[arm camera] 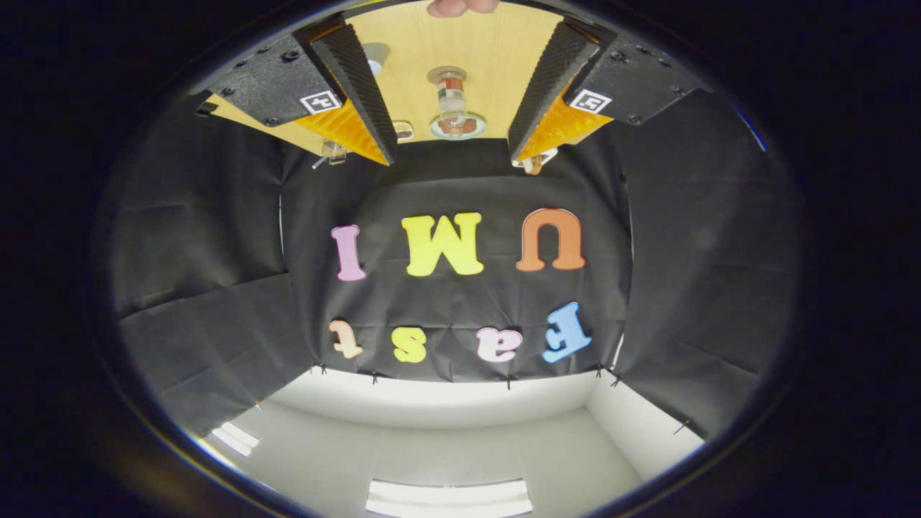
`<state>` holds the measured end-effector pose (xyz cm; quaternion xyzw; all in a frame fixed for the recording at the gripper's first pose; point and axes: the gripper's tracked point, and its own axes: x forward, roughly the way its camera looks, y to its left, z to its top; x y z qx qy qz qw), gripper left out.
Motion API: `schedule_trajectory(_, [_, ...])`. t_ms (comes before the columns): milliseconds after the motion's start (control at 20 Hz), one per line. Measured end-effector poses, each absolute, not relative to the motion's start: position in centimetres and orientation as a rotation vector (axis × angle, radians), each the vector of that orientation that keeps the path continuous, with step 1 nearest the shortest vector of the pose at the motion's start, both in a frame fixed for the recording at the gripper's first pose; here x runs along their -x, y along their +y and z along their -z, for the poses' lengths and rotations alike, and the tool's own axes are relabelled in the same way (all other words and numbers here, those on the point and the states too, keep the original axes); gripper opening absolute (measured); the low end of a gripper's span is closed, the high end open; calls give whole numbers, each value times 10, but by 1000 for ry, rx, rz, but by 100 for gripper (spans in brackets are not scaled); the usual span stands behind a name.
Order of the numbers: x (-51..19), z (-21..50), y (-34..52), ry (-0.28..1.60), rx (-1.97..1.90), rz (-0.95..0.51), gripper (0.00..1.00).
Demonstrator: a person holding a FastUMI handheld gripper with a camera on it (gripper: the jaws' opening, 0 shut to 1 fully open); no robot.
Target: Take the bottle from table, then pour the juice into the cup, finally place the bottle on the coaster
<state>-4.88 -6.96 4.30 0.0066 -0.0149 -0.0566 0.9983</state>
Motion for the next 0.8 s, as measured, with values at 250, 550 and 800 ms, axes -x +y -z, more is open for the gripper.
schedule_trajectory(250, [49, -41, -72, -21, -20, 112, 99])
schedule_trajectory(550, [48, -38, -71, -14, -10, 111, 99])
schedule_trajectory(800, [48, -40, -66, -21, -7, 108, 99])
